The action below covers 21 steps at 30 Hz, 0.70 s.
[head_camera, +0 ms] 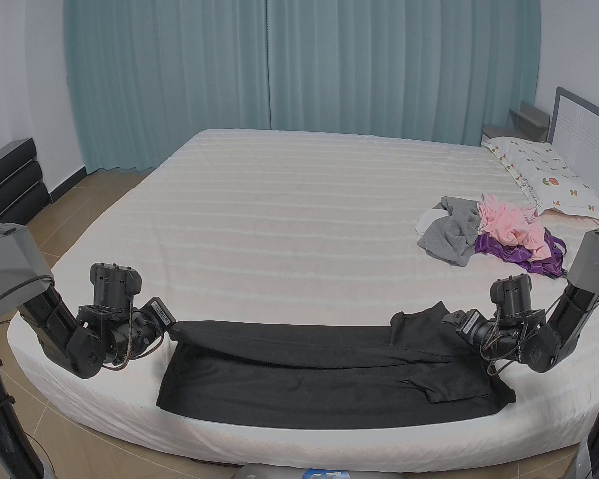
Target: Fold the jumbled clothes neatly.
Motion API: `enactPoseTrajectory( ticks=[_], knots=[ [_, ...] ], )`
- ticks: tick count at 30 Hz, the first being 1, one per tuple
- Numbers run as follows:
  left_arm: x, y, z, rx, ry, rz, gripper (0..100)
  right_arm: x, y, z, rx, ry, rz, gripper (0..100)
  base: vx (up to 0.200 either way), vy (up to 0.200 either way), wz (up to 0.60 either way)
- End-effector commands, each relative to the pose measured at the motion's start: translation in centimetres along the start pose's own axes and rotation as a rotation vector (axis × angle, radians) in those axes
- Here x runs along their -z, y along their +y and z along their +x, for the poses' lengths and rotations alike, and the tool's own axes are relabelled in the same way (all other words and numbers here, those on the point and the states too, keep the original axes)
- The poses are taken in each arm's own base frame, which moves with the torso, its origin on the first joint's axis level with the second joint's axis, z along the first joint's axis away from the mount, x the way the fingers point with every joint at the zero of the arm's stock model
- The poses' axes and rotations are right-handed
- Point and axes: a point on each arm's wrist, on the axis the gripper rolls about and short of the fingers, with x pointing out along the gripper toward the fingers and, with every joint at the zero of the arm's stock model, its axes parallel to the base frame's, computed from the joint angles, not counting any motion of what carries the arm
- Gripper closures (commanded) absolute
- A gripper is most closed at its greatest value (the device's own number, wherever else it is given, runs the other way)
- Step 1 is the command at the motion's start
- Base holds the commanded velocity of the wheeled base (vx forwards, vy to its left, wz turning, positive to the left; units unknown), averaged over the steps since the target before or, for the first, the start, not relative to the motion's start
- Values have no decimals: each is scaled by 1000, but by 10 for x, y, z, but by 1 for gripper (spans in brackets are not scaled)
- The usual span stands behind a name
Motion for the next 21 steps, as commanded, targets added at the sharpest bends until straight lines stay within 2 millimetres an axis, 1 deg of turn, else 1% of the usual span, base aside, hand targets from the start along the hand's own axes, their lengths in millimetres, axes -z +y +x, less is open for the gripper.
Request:
enactPoseTrajectory(
  ticks=[1,3,6,9,14,18,19,21],
  knots=[
    [0,0,0,-1,1,0,100,-10,4,-8,-19,-35,13,0,0,0,0],
    [0,0,0,-1,1,0,100,-11,4,-14,-14,-31,12,0,0,0,0],
    [0,0,0,1,0,1,100,-9,1,-15,11,-12,12,0,0,0,0],
    [0,0,0,0,-1,1,100,-14,-6,-12,40,-18,28,0,0,0,0],
    [0,0,0,1,-2,1,100,-11,-11,-4,65,-4,26,0,0,0,0],
    [1,0,0,-1,-2,1,100,-13,-9,1,59,-11,27,0,0,0,0],
    [1,0,0,-1,-2,1,100,-19,-3,1,36,-28,30,0,0,0,0],
    [0,0,0,0,-3,1,100,-22,1,2,14,-33,32,0,0,0,0]
  ],
)
